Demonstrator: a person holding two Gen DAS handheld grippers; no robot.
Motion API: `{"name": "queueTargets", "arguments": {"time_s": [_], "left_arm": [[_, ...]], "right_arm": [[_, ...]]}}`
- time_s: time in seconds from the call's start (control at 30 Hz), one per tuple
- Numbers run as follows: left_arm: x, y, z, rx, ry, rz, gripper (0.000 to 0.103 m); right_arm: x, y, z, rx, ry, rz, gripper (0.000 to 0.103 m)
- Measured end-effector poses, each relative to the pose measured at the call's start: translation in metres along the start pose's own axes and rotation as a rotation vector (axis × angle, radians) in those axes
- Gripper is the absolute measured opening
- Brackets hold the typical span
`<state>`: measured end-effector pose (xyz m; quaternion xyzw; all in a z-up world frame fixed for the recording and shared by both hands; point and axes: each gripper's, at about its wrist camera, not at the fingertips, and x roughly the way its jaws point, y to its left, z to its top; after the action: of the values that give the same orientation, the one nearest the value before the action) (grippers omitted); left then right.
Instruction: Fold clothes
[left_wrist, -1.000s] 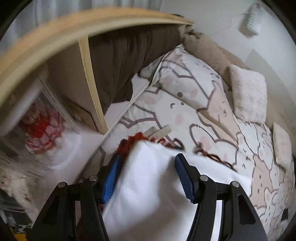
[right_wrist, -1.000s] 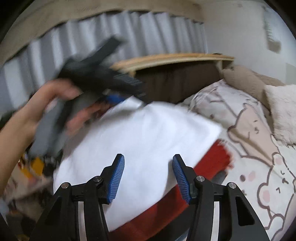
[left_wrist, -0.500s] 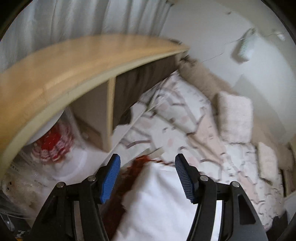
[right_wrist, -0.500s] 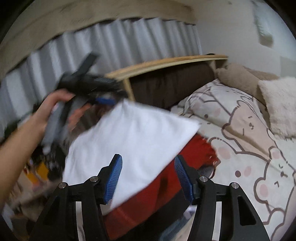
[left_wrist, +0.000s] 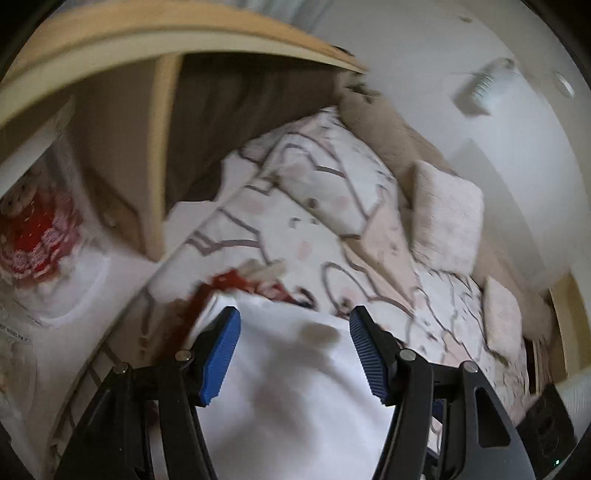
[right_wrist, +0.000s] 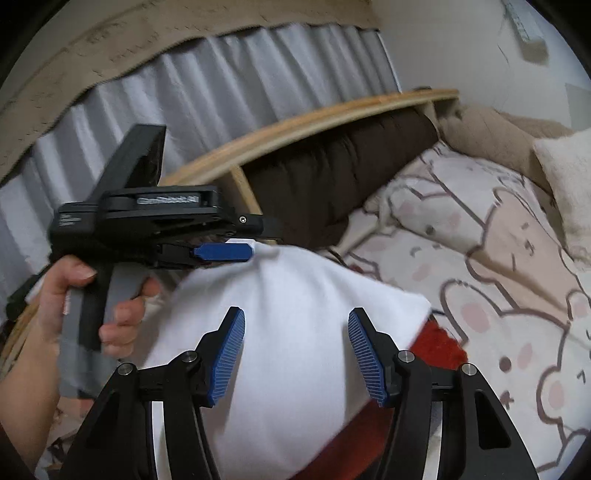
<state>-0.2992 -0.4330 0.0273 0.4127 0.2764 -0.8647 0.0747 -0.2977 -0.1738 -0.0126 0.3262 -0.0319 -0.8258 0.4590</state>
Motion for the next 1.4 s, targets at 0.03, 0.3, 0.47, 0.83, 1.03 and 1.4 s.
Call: {"name": "queueTargets", "arguments": {"time_s": [0.03, 0.3, 0.47, 0.83, 1.03, 1.4], "left_arm": [[-0.004, 0.006, 0.001, -0.009, -0.021, 0.007, 0.061], [-0.087, 0.034, -0.023, 0.049, -0.147, 0.021, 0.061], [-0.128, 0.032, -0.086, 0.120, -0.161, -0.070, 0.062], [-0.111, 0.036, -0.135, 0.204, -0.118, -0.050, 0.062], [-0.139, 0.041, -0.135, 0.220, -0.207, 0.016, 0.066], [-0.168, -0.007, -0.202, 0.358, -0.300, 0.102, 0.090]], "right_arm": [[0.001, -0.004, -0.004, 0.007, 0.008, -0.004, 0.059], [-0.027, -0.003, -0.020, -0.099, -0.034, -0.105, 0.059], [-0.057, 0.039, -0.035, -0.248, -0.112, -0.074, 0.059], [-0.045, 0.075, -0.098, -0.369, -0.013, -0.010, 0.059], [-0.080, 0.048, -0.112, -0.250, -0.023, -0.036, 0.064], [-0.160, 0.031, -0.144, -0.079, -0.049, -0.081, 0.088]]}}
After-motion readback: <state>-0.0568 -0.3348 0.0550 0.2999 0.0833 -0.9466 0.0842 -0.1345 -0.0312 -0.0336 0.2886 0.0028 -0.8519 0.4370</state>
